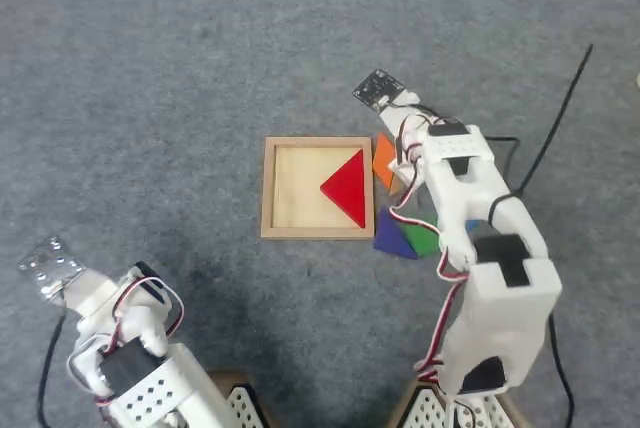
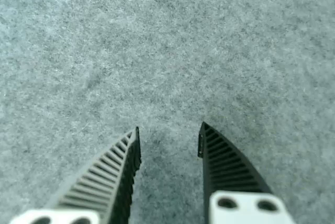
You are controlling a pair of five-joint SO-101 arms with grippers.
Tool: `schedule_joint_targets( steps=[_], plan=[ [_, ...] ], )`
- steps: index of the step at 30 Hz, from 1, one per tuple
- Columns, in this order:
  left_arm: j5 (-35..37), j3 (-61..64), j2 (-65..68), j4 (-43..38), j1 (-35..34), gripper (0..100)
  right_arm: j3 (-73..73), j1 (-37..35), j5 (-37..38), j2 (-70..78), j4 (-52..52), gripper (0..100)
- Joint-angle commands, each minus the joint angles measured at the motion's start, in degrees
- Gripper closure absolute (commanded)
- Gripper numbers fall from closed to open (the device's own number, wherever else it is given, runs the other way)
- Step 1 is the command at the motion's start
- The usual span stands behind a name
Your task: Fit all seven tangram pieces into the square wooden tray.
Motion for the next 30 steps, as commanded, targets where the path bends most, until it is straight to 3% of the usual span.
schedule_joint_targets(
  steps=[1,13,20,30],
  plan=[
    [0.5,-0.5,-0.9,0.2,-0.4,82,-6.4,-0.2,0.6,3.2,0.3,73.4],
    [0.5,-0.5,-0.9,0.2,-0.4,82,-12.2,0.0,-1.4,5.4,6.3,74.5],
    [0.5,-0.5,-0.9,0.2,-0.4,82,-12.5,0.6,-2.8,5.3,6.2,97.7],
    [0.5,-0.5,-0.9,0.2,-0.4,82,-13.8,1.0,-7.3,4.9,6.7,99.0]
  ],
)
